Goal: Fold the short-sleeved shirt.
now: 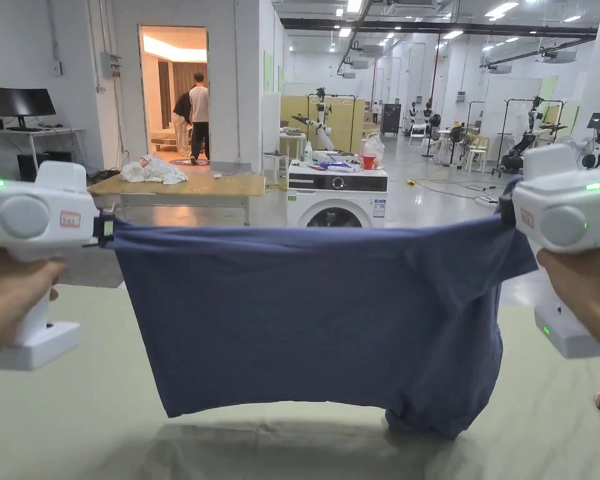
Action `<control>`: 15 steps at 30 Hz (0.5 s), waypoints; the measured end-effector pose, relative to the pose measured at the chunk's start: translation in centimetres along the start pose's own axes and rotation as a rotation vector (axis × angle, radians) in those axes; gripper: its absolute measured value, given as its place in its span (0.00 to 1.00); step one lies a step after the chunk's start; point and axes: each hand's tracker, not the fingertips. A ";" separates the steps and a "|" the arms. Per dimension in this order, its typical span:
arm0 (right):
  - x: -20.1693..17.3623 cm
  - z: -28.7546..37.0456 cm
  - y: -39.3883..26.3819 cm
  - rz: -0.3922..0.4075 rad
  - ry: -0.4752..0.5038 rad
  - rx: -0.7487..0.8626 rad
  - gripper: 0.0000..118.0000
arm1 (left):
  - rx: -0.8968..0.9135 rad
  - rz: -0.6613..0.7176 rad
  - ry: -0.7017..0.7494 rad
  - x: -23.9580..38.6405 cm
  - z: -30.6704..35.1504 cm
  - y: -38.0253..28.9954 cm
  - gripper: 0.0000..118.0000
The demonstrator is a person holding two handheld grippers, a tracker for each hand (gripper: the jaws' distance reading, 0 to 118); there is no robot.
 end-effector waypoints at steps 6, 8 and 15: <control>-0.6 4.8 -7.4 0.013 0.014 -0.091 0.03 | -0.068 0.041 -0.042 0.1 2.2 -8.0 0.00; -0.3 6.7 -9.3 -0.005 0.013 -0.119 0.03 | -0.079 0.068 -0.057 0.2 3.7 -10.0 0.00; 1.4 13.4 -14.9 -0.028 0.044 -0.220 0.03 | -0.128 0.083 -0.115 -0.2 10.0 -15.5 0.00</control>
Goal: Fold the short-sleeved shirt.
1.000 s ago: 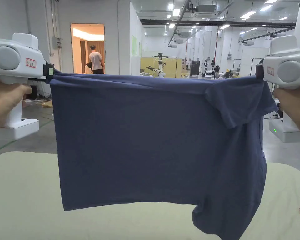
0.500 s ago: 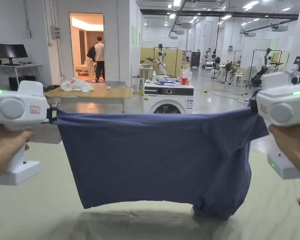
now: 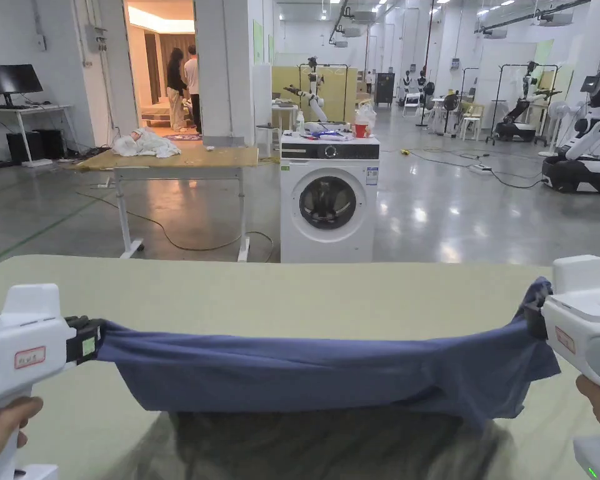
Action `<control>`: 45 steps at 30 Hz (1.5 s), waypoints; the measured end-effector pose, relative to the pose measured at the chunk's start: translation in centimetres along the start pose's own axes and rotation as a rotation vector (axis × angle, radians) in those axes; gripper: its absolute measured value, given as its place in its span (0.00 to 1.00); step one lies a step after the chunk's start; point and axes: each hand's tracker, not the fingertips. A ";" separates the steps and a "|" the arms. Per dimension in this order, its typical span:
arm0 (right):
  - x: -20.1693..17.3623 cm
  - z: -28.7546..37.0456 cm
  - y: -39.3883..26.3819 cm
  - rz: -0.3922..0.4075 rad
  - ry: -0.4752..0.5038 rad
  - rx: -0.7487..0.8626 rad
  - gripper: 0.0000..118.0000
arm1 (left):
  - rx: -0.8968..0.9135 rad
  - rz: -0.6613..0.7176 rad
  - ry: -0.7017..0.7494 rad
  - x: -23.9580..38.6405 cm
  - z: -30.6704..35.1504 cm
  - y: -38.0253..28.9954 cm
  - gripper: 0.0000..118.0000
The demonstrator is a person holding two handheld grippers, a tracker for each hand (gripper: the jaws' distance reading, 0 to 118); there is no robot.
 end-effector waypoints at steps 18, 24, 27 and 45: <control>-0.5 5.9 -14.8 -0.039 0.081 -0.323 0.03 | -0.300 0.063 -0.013 -1.4 3.6 -13.5 0.00; -1.8 4.2 -20.7 -0.046 0.102 -0.484 0.03 | -0.446 0.059 -0.009 0.3 2.1 -18.7 0.00; -2.3 3.5 -21.8 -0.037 0.092 -0.529 0.07 | -0.469 0.059 0.004 1.0 1.5 -19.7 0.00; -9.1 1.0 -10.7 -0.168 0.068 0.081 0.56 | 0.119 -0.107 0.086 9.7 -1.4 -9.4 0.34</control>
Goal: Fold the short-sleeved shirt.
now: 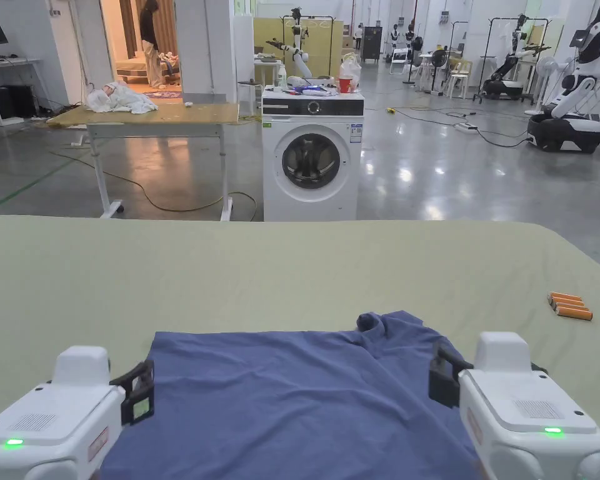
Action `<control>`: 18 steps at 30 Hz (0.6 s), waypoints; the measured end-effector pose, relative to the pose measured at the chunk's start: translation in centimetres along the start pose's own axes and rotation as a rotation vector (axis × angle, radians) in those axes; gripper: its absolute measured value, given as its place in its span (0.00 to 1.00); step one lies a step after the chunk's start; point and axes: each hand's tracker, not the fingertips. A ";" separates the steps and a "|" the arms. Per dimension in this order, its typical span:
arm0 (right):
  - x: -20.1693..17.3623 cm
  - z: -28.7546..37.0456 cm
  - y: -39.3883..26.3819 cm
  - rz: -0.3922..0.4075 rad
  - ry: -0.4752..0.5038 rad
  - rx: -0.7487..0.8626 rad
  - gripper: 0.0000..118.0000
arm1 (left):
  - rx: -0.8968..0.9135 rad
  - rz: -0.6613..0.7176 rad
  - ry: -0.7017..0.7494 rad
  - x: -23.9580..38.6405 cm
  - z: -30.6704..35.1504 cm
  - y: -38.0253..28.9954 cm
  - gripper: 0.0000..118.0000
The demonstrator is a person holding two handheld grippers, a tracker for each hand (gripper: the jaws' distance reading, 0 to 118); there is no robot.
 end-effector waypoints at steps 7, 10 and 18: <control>-3.7 -0.1 1.6 -0.052 0.032 0.161 0.05 | 0.213 -0.102 0.071 1.9 0.3 0.6 0.00; -4.5 -0.4 1.6 -0.039 0.052 0.169 0.01 | 0.232 -0.103 0.061 1.8 0.1 0.3 0.00; -4.5 -2.9 1.3 -0.056 0.097 0.114 0.00 | 0.021 0.071 0.037 -2.5 -6.6 -0.6 0.00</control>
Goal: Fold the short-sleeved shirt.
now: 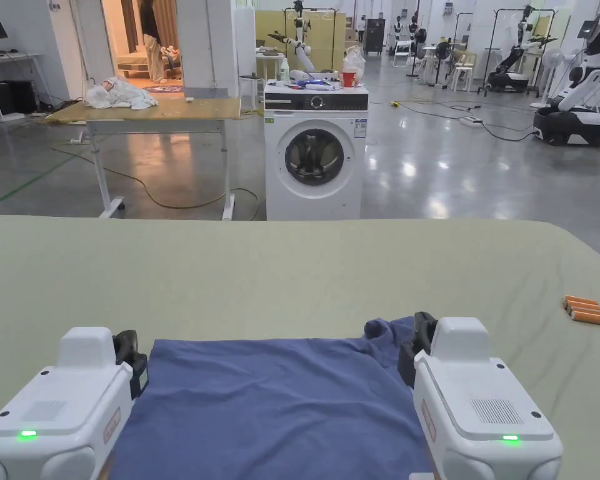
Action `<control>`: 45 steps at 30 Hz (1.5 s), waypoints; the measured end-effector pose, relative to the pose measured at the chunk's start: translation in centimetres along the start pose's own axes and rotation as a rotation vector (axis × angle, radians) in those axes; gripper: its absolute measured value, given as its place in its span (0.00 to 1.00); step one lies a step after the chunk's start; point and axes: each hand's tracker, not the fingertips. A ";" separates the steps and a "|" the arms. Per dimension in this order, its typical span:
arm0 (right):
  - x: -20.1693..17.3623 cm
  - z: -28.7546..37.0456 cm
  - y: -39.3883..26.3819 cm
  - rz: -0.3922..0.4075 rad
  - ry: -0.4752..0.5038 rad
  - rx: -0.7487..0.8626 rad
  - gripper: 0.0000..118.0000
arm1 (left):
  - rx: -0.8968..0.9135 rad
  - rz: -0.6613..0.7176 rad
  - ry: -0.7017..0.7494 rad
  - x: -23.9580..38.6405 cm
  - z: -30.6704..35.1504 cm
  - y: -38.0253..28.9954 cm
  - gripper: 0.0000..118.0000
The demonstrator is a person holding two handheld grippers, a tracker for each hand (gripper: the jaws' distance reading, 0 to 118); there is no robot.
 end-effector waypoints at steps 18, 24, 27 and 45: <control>2.6 -7.3 -5.5 0.036 0.002 -0.242 0.00 | -0.640 0.044 -0.076 -3.3 -27.9 -0.2 0.67; 3.8 -8.4 -7.2 0.037 -0.030 -0.300 0.00 | -0.763 -0.041 -0.044 -1.5 -31.3 -2.2 0.70; 4.4 -8.7 -7.7 0.044 -0.046 -0.318 0.00 | -0.727 -0.092 -0.017 0.0 -30.9 -1.9 0.68; 17.3 -29.3 -7.5 -0.009 -0.047 -0.790 0.48 | -0.588 -0.143 -0.115 0.9 -26.0 0.3 0.00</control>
